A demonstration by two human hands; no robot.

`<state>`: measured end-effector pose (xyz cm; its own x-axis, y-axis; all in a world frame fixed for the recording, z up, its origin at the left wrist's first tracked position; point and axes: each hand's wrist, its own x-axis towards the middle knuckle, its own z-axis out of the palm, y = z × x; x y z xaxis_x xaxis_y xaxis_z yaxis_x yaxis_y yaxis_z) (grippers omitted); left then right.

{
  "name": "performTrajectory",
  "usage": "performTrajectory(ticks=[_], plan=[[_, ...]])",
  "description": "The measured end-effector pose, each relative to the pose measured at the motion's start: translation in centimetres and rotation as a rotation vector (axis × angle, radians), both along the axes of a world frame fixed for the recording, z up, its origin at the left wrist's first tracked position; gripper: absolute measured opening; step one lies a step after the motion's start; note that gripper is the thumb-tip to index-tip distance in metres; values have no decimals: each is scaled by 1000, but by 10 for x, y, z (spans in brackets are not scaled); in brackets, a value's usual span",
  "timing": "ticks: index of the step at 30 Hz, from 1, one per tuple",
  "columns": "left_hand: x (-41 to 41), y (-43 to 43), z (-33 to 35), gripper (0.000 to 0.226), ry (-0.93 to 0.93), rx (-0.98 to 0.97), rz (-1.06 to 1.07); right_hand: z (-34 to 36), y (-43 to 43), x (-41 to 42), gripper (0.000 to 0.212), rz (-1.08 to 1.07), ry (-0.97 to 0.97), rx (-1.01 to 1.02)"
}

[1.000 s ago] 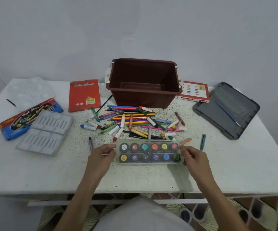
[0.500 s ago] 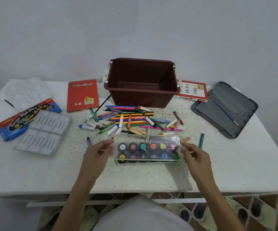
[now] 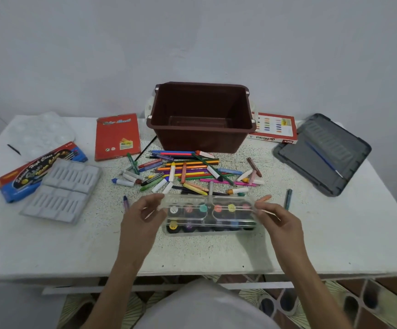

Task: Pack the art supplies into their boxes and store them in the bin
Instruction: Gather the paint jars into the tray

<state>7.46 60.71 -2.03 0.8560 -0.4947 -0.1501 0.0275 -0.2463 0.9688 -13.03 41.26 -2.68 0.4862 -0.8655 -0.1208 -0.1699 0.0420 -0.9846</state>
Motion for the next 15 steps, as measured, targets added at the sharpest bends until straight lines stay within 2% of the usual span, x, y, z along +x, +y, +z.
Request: performTrajectory(ticks=[3, 6, 10, 15], plan=[[-4, -4, -7, 39, -108, 92, -33, -13, -2, 0, 22, 72, 82, -225], [-9, -9, -11, 44, -127, 169, -68, -27, -4, -3, 31, 127, 188, -434], [-14, -14, -19, 48, -238, 375, -168, -39, -3, -4, 27, 145, 282, -507], [-16, -16, -22, 50, -336, 440, -207, -46, -1, -6, 31, 168, 309, -515]])
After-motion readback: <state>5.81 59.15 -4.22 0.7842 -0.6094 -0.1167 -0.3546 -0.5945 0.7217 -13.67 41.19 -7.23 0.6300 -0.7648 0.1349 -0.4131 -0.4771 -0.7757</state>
